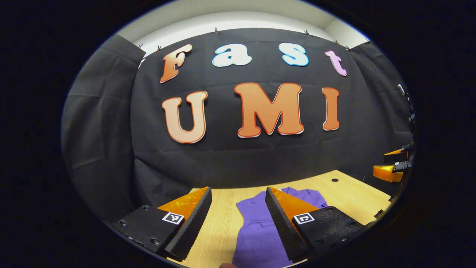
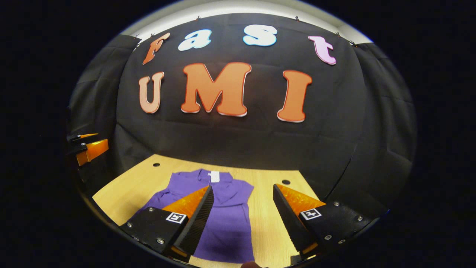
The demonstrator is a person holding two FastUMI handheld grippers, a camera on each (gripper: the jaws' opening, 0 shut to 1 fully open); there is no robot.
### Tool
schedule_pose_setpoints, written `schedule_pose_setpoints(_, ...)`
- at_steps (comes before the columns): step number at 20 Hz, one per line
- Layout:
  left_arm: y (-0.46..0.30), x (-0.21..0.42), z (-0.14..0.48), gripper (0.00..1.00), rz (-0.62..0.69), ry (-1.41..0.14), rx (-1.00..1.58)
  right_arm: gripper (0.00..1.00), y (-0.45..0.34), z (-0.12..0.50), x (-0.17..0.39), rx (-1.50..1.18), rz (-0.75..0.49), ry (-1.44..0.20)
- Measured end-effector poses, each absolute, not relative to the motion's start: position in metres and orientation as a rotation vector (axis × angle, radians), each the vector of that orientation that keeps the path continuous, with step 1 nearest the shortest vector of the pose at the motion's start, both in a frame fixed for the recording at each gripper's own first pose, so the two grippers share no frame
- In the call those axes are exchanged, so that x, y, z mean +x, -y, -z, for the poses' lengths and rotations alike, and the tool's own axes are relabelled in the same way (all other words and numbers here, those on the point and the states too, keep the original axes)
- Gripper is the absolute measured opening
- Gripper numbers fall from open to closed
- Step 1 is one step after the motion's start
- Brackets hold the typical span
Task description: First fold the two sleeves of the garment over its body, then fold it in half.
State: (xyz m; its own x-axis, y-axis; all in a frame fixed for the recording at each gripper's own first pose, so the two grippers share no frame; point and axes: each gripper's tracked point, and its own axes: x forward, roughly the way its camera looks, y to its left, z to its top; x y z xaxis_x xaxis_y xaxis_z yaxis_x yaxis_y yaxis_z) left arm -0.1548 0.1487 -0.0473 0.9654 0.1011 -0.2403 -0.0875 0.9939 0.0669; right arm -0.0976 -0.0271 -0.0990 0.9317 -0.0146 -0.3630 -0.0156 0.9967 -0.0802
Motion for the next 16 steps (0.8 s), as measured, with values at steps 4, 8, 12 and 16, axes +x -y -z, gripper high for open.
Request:
schedule_pose_setpoints(4, -0.158, -0.178, 0.101, 0.91, -0.106, -0.355, 0.043, 0.95, 0.031, 0.158, -0.126, -0.028, 0.018, -0.525)
schedule_pose_setpoints(8, -0.155, -0.195, 0.170, 0.92, -0.091, -0.538, 0.021, 0.96, 0.033, 0.229, -0.150, 0.053, 0.029, -0.731)
schedule_pose_setpoints(12, -0.154, -0.209, 0.222, 0.92, -0.072, -0.677, 0.020, 0.96, 0.038, 0.281, -0.160, 0.067, 0.060, -0.879)
schedule_pose_setpoints(16, -0.154, -0.226, 0.276, 0.92, -0.056, -0.845, 0.006, 0.96, 0.046, 0.323, -0.179, 0.068, 0.071, -1.012)
